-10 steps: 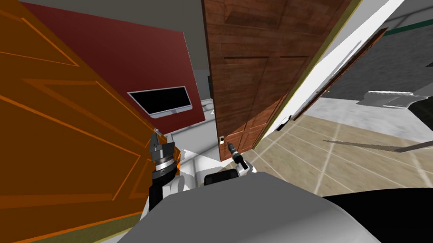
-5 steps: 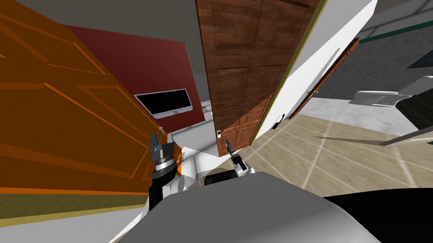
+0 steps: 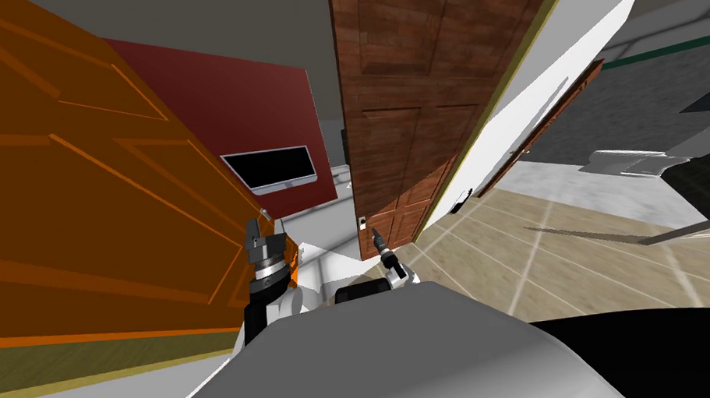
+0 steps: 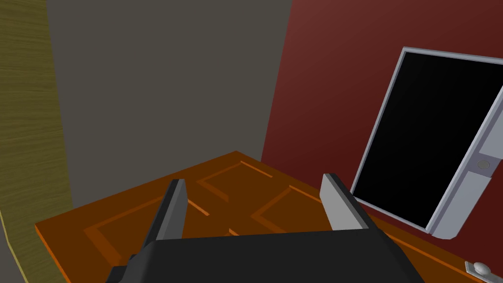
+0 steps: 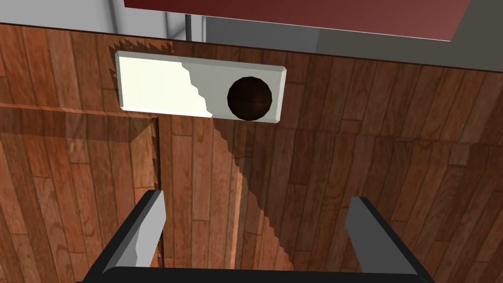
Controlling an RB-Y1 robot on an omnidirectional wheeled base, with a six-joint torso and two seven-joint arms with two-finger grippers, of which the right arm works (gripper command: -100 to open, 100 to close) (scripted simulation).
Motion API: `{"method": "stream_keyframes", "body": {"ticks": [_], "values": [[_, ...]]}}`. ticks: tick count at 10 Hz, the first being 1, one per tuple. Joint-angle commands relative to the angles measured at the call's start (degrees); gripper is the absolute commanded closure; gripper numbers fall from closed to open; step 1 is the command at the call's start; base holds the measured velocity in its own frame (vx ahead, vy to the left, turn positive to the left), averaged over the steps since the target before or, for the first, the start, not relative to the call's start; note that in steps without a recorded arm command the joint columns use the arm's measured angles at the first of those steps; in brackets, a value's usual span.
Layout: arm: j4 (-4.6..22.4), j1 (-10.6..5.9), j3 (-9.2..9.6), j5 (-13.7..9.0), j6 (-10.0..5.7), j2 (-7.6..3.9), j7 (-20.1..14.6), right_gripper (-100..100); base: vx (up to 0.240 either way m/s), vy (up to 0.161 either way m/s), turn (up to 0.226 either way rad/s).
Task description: Push the door open
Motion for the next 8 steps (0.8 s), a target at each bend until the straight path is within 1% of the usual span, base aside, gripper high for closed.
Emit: {"method": "stream_keyframes", "body": {"ticks": [1, 4, 7, 8], "values": [[0.0, -0.01, -0.18, -0.1, -0.15, -0.16, 0.1, -100, 0.19, 0.045, 0.019], [0.4, -0.21, -0.55, -0.2, -0.47, 0.19, 0.4, -100, 0.206, 0.055, 0.023], [0.7, -0.39, -0.89, -0.3, -0.77, 1.34, 0.6, -100, 0.177, 0.041, 0.019], [0.8, -0.45, -0.84, -0.3, -0.75, 1.12, 0.5, -100, 0.078, 0.015, -0.01]]}}
